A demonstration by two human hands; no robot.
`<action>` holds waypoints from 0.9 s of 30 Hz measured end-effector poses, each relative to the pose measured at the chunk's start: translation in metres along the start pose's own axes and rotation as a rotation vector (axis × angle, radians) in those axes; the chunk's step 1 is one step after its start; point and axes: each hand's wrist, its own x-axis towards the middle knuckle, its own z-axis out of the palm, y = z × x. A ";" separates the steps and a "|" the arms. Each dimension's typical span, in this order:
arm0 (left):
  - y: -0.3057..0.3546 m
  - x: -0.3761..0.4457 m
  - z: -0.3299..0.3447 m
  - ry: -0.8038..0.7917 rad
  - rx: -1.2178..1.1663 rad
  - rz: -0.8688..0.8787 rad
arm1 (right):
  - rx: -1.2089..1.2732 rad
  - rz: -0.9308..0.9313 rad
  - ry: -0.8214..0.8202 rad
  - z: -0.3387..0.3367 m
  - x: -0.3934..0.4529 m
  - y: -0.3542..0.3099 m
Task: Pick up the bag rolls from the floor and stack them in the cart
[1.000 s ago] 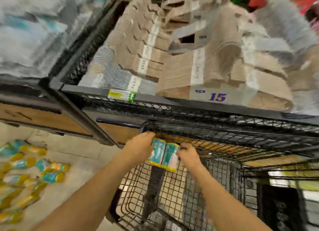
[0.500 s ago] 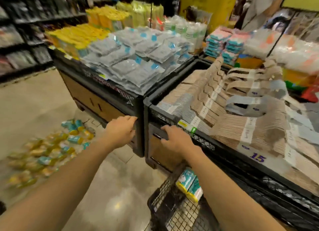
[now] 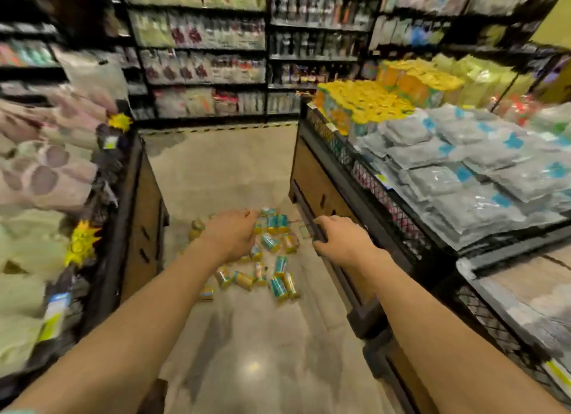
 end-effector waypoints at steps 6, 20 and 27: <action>-0.064 0.025 0.012 -0.043 0.034 -0.090 | -0.028 -0.115 -0.038 0.011 0.085 -0.031; -0.139 0.162 0.031 -0.049 -0.006 -0.285 | -0.033 -0.340 -0.104 -0.017 0.302 -0.034; -0.214 0.223 0.052 -0.091 -0.054 -0.334 | -0.039 -0.346 -0.171 -0.003 0.398 -0.062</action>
